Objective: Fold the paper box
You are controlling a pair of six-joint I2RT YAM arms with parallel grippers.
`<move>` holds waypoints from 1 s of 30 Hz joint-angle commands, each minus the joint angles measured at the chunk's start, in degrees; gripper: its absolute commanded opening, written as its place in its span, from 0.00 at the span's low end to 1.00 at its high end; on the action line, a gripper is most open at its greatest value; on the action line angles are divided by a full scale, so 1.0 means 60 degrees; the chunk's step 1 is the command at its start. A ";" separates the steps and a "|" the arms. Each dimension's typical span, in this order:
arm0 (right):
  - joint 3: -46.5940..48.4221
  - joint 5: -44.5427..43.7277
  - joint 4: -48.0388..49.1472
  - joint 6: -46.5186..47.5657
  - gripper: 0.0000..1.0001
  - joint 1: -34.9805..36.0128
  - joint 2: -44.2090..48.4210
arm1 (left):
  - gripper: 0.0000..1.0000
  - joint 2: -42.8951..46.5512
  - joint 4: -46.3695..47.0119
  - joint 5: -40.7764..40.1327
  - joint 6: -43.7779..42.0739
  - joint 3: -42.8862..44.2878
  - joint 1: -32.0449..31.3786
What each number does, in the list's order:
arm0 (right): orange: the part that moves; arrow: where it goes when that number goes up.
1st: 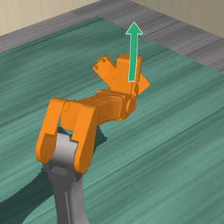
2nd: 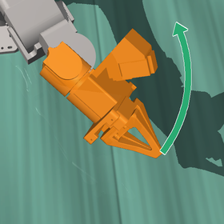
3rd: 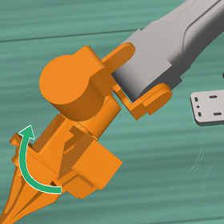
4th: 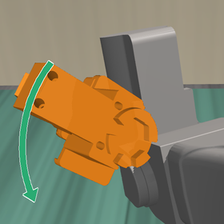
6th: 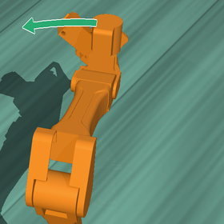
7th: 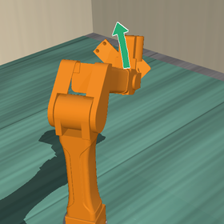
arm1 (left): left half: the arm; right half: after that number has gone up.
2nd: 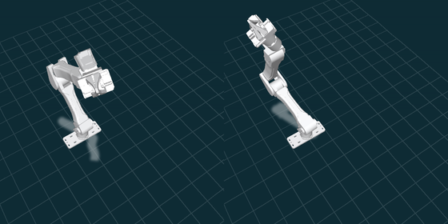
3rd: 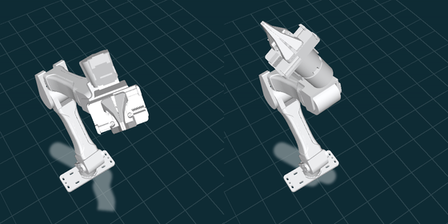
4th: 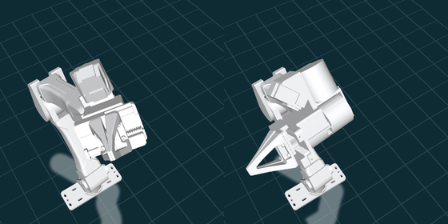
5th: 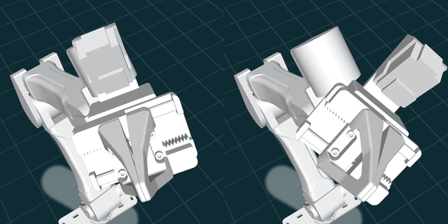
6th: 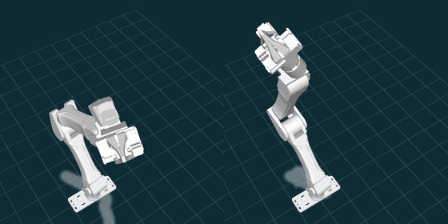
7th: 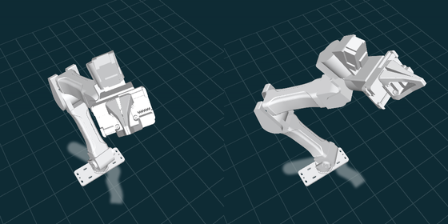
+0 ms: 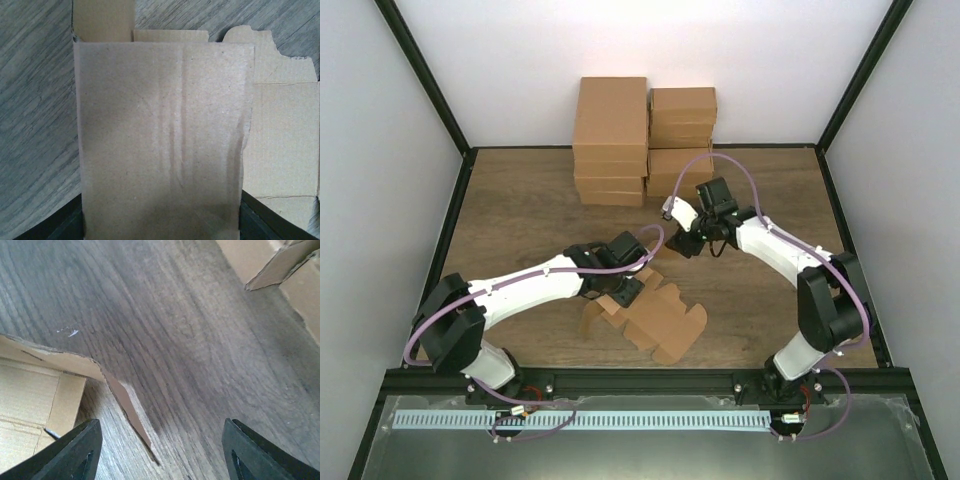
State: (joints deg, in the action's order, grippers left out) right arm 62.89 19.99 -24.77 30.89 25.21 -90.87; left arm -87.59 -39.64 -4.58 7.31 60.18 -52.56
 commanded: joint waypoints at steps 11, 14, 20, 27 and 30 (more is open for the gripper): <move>0.0673 0.0442 -0.0529 0.0849 0.46 0.0330 -0.0623 | 0.61 0.0114 0.0242 -0.0086 0.0041 -0.0026 -0.0037; 0.0499 0.0380 -0.0266 0.0550 0.32 0.0436 -0.0487 | 0.61 0.0089 0.0240 -0.0096 0.0028 -0.0015 -0.0035; 0.0174 0.0513 -0.0351 -0.0858 0.10 0.0610 -0.0046 | 0.61 -0.0025 0.0177 -0.0064 0.0115 0.0078 -0.0041; -0.0968 0.0338 -0.0025 -0.2779 0.04 0.1036 0.1154 | 0.61 -0.0036 0.0127 0.0112 0.0329 0.0223 -0.0041; -0.0965 0.0455 -0.0325 -0.3428 0.04 0.1254 0.1150 | 0.61 -0.0074 0.0237 0.0234 0.0424 0.0223 -0.0042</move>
State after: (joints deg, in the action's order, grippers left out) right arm 56.90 21.15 -26.20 18.28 30.48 -85.01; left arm -87.68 -39.57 -4.36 8.75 60.23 -52.56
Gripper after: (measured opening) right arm 0.046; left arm 0.613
